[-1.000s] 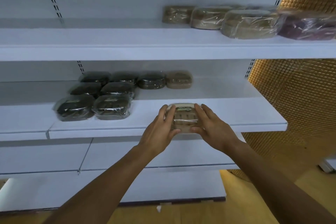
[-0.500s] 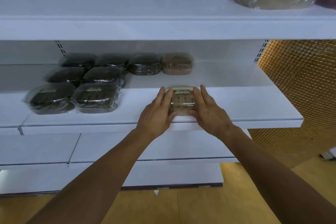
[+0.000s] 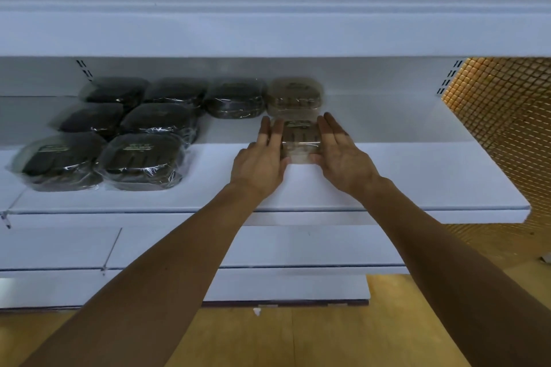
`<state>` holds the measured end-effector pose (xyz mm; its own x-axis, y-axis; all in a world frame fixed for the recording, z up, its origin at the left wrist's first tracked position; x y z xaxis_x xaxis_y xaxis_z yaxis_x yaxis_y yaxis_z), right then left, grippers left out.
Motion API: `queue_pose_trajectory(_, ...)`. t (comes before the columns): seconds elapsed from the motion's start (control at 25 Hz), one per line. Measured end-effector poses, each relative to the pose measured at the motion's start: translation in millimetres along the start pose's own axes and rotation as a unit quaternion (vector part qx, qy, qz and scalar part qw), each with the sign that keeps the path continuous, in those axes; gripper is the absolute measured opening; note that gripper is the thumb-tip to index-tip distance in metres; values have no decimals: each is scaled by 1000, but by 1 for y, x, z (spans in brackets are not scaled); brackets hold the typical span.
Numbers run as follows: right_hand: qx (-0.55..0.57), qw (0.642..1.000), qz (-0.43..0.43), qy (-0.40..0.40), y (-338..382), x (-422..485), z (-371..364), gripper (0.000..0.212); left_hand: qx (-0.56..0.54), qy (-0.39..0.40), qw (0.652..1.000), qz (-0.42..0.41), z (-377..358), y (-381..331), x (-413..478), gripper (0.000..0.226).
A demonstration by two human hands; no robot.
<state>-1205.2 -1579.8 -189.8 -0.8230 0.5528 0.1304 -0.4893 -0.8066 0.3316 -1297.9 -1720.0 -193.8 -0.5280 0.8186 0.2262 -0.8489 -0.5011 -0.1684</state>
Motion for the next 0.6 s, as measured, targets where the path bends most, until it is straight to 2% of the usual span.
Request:
queue_pose_trajectory(0.28,8,1000,-7,-5,-6,35,-10,79,61,17,998,24,0,5,33,79)
queue_pose_trajectory(0.6,44,999,-5,-15,-11,41,-18,82,78,17,996,28,-6,5,37,83)
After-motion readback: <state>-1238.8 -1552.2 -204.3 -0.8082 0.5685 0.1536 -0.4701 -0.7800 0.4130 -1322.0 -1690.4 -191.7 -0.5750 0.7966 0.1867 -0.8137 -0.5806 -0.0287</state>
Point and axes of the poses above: each hand's wrist, its own x-axis towards the middle knuckle, its own z-axis out of the back of the hand, y = z × x, the point moved 5 cm from there along x, towards the middle knuckle, and after that the axes turned 12 degrees about -z, right-handed, at the moved point
